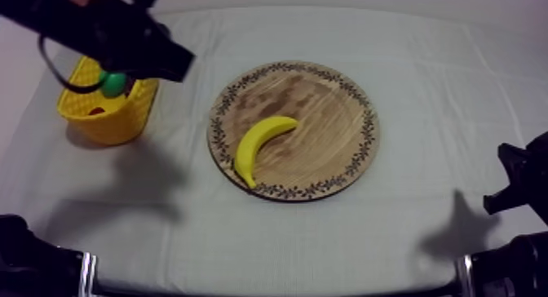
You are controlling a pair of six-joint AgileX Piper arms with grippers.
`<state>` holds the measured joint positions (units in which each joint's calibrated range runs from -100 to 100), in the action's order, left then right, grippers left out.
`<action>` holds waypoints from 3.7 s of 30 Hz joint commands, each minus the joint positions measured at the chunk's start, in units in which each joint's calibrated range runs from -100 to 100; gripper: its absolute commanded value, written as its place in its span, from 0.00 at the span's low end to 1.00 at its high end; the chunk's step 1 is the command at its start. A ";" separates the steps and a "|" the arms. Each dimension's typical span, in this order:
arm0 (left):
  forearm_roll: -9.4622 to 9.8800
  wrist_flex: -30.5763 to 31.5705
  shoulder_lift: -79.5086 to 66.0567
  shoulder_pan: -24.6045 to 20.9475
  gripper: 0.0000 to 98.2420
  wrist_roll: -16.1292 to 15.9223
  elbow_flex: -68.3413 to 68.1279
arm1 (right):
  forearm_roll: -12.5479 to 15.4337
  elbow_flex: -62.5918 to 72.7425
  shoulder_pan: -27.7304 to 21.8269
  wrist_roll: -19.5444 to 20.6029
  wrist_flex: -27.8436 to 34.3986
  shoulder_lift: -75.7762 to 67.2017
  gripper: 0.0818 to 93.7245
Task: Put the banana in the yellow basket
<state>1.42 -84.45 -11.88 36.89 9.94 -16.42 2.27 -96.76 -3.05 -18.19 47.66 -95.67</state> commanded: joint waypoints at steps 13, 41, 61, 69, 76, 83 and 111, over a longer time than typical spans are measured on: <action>-1.62 -3.84 18.91 6.11 0.15 2.72 11.88 | 0.00 -0.01 -0.02 0.00 0.00 0.00 0.00; -1.80 -3.90 26.92 2.42 0.97 -2.33 12.73 | 0.00 -0.01 -0.02 0.00 0.00 0.00 0.00; -1.61 3.59 50.19 -2.02 0.97 -8.91 22.15 | 0.00 -0.01 -0.02 0.00 0.00 0.00 0.00; -1.72 3.59 55.50 -3.49 0.97 -10.47 25.16 | 0.00 -0.01 -0.02 0.00 0.00 0.00 0.00; -2.11 3.81 57.06 -3.31 0.87 -10.53 24.78 | 0.00 -0.01 -0.02 0.00 0.00 0.00 0.00; -1.95 4.11 57.47 -3.05 0.45 -10.11 24.56 | 0.00 -0.01 -0.02 0.00 0.00 0.00 0.00; -1.69 -0.57 37.73 -1.26 0.16 -6.80 23.28 | 0.00 -0.01 -0.02 0.00 0.00 0.00 0.00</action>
<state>-0.36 -84.27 28.29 35.53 2.81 6.67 2.27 -96.76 -3.05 -18.20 47.66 -95.67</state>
